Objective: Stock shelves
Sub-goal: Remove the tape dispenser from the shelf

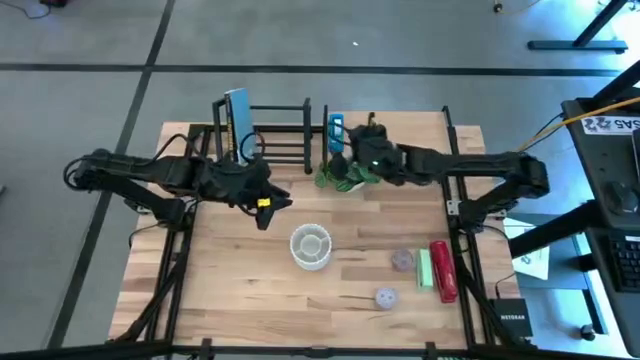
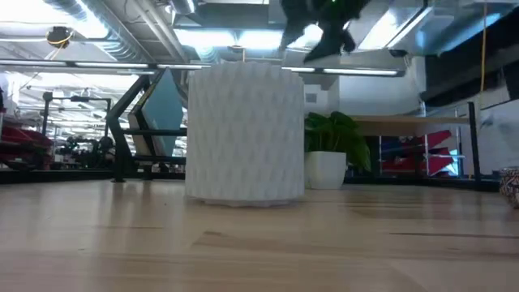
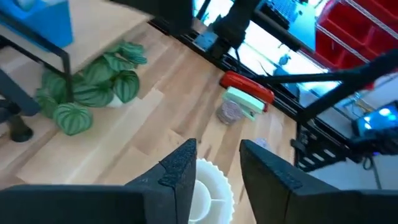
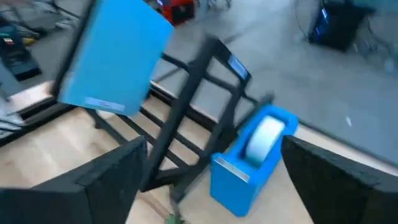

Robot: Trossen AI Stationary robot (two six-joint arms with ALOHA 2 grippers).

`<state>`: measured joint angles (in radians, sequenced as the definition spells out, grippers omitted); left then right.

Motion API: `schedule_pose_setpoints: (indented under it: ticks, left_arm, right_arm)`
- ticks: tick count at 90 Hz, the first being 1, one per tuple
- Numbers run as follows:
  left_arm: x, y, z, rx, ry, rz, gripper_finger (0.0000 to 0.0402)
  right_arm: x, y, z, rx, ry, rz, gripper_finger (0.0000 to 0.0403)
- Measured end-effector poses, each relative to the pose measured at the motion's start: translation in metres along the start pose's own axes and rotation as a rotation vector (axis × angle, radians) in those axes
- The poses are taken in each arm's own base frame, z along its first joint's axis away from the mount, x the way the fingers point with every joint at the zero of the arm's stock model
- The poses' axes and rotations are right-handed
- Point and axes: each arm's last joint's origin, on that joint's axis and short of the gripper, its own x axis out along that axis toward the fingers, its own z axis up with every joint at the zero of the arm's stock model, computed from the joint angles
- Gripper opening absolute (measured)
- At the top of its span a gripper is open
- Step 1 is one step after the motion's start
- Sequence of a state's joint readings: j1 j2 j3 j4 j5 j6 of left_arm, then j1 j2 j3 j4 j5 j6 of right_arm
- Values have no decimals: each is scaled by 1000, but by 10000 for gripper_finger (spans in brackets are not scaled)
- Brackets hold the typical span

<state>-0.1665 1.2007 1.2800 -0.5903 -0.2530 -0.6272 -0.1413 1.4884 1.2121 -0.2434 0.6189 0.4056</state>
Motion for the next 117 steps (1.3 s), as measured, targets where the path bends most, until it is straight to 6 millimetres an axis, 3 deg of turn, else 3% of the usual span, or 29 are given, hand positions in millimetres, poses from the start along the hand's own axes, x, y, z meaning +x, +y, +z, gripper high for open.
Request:
schedule_pose_setpoints:
  ticks: [22,42,93,117]
  left_arm:
    - [0,-1,-1,38,21,-29,107]
    - [0,-1,-1,59,30,-38,107]
    - [0,-1,-1,54,29,-38,107]
    - [0,-1,-1,47,23,-34,107]
  right_arm:
    - [36,0,-21,53,61,-85,376]
    - [49,-3,-29,136,45,-181,367]
    - [58,-15,-26,162,87,-155,177]
    - [57,-15,-24,163,84,-152,151]
